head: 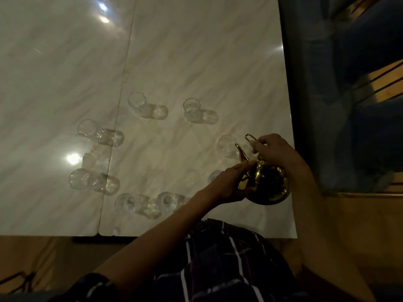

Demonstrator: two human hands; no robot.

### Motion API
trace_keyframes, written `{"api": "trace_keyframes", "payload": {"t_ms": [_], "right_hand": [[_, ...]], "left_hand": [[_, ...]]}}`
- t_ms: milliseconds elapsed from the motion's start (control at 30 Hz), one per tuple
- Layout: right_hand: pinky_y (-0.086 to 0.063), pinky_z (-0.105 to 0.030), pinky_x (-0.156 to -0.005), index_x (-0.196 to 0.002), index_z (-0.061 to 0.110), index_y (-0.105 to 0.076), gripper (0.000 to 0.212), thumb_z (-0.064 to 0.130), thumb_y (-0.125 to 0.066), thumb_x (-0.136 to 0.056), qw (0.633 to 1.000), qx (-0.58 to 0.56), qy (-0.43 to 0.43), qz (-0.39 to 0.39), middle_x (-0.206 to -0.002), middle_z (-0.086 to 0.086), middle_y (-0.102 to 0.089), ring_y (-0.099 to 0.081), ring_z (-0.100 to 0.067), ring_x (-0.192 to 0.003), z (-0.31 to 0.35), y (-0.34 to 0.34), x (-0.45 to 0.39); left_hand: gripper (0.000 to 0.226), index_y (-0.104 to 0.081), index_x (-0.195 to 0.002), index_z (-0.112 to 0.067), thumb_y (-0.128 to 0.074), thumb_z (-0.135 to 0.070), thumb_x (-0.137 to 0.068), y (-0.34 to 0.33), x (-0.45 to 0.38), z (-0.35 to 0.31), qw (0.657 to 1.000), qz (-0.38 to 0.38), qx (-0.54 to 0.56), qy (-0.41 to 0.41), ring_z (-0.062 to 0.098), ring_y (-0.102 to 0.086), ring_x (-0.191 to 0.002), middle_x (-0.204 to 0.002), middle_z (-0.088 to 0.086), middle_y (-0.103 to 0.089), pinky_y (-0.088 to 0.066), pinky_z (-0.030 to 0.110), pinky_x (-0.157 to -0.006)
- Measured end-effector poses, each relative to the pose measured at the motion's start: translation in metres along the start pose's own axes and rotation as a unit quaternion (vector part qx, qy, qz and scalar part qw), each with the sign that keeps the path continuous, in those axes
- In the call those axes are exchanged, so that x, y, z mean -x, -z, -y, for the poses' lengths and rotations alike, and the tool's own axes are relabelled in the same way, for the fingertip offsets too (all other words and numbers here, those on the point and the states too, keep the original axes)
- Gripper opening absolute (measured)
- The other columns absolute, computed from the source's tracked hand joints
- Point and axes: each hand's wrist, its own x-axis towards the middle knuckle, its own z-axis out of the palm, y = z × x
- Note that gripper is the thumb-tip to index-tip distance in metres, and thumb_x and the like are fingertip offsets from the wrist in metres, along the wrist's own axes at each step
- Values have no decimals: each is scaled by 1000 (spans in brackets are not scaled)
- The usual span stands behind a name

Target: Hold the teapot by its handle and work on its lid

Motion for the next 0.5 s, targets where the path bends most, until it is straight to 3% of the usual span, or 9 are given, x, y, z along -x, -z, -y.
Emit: {"api": "trace_keyframes", "payload": {"t_ms": [100, 200, 300, 500], "right_hand": [[-50, -32, -69, -87, 10, -67, 32, 35, -50, -98, 1000, -5, 3, -2, -73, -5, -63, -62, -19, -73, 0, 2, 3], [-54, -39, -76, -88, 10, -67, 32, 35, -49, -99, 1000, -7, 6, 1, -75, -6, -63, -63, -21, -77, 0, 5, 5], [-54, -40, -78, -89, 9, -68, 33, 35, -49, -99, 1000, -7, 7, 0, -77, -6, -64, -64, -21, -79, -1, 7, 6], [-46, -30, -67, -92, 8, -69, 34, 36, -50, -99, 1000, 11, 11, -8, -76, -5, -63, -62, -19, -78, 0, 10, 10]], "left_hand": [[75, -32, -150, -24, -71, -26, -87, -2, 1, -2, 1000, -1, 17, 0, 19, -56, -125, -145, 2, -50, -50, 27, -93], [75, -31, -150, -25, -70, -26, -87, -3, 1, -4, 1000, -6, 24, -4, 19, -57, -124, -145, 3, -50, -54, 38, -96], [72, -32, -150, -23, -69, -25, -87, -5, 1, -7, 1000, -15, 22, -9, 19, -58, -122, -143, 4, -51, -55, 39, -94], [71, -34, -149, -19, -69, -26, -88, -6, 2, -10, 999, -24, 31, -23, 21, -59, -122, -143, 7, -51, -55, 42, -94]]}}
